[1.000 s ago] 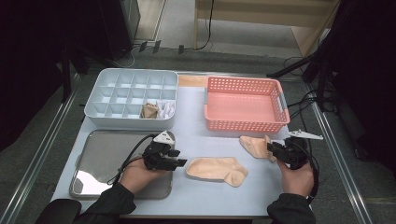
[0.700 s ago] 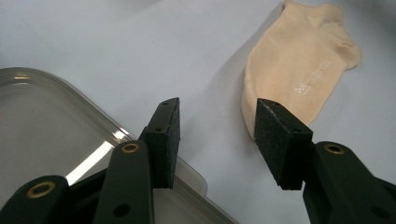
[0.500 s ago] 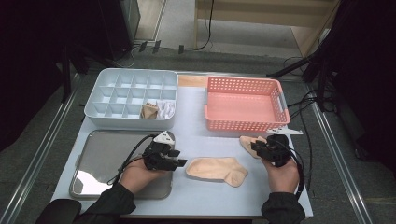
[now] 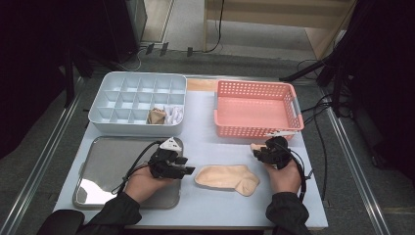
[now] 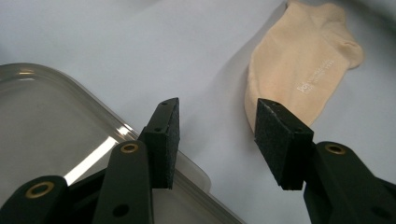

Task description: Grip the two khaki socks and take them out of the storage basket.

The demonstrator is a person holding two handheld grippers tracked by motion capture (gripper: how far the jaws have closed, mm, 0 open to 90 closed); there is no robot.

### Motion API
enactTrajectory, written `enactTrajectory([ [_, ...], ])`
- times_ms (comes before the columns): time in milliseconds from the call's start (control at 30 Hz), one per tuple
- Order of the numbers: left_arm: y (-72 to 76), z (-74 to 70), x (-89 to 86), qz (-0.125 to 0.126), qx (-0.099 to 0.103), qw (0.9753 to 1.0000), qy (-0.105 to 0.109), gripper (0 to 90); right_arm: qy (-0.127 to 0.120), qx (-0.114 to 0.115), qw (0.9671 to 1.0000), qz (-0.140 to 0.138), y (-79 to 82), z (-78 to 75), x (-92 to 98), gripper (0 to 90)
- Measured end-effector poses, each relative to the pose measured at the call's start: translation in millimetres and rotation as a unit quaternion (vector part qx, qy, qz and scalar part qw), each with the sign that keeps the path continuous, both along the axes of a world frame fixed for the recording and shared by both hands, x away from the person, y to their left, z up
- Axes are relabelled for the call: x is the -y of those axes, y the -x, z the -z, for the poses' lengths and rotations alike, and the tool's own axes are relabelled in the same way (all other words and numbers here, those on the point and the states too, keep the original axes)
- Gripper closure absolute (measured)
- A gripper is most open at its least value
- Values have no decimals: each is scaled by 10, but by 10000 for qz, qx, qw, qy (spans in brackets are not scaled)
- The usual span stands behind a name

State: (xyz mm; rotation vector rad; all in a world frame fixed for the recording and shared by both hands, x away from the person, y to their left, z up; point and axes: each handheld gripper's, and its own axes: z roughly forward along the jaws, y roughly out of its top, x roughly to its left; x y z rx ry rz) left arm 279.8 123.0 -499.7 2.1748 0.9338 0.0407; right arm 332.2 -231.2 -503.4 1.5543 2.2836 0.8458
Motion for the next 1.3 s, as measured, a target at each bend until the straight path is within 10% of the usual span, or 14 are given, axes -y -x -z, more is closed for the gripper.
enactTrajectory([
  [267, 2, 6, -4, -11, -1, 10000, 15, 519, -34, -88, 9999, 68, -50, 5, -18, 868],
  [1300, 41, 4, -214, -389, 57, 9992, -6, 520, -592, 45, 9903, -1256, -51, -215, -1034, 867],
])
